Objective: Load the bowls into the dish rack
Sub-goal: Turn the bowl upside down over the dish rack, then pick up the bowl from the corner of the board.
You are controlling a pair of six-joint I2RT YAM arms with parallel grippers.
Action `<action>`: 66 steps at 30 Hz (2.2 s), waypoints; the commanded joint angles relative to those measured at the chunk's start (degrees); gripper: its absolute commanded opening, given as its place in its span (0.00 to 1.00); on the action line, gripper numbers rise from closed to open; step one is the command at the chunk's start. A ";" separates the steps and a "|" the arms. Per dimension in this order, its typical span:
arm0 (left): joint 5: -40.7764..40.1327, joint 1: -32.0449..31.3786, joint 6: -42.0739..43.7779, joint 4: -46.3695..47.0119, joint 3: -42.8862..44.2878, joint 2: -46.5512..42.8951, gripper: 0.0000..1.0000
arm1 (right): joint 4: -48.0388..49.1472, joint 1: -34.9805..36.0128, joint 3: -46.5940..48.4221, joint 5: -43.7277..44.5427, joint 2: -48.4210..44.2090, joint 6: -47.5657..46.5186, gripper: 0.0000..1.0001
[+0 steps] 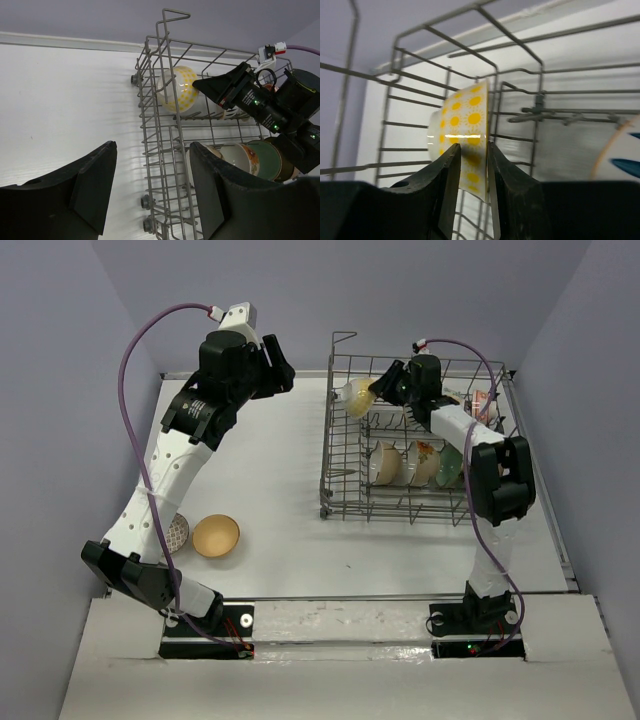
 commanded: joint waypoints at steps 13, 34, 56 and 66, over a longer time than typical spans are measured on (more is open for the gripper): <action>0.26 0.16 -0.04 2.90 -0.67 -1.70 0.69 | -10.06 -2.22 2.23 6.19 0.48 -7.59 0.34; -7.56 10.51 -8.21 8.25 -24.29 -16.27 0.70 | -28.07 10.75 16.56 0.21 -14.63 -20.25 0.46; -9.58 20.38 -9.27 10.19 -29.50 -28.60 0.75 | -34.14 44.61 26.58 6.10 6.01 -25.79 0.50; -7.83 21.52 -8.21 10.54 -28.27 -27.28 0.75 | -34.41 48.84 26.49 4.52 10.59 -25.09 0.54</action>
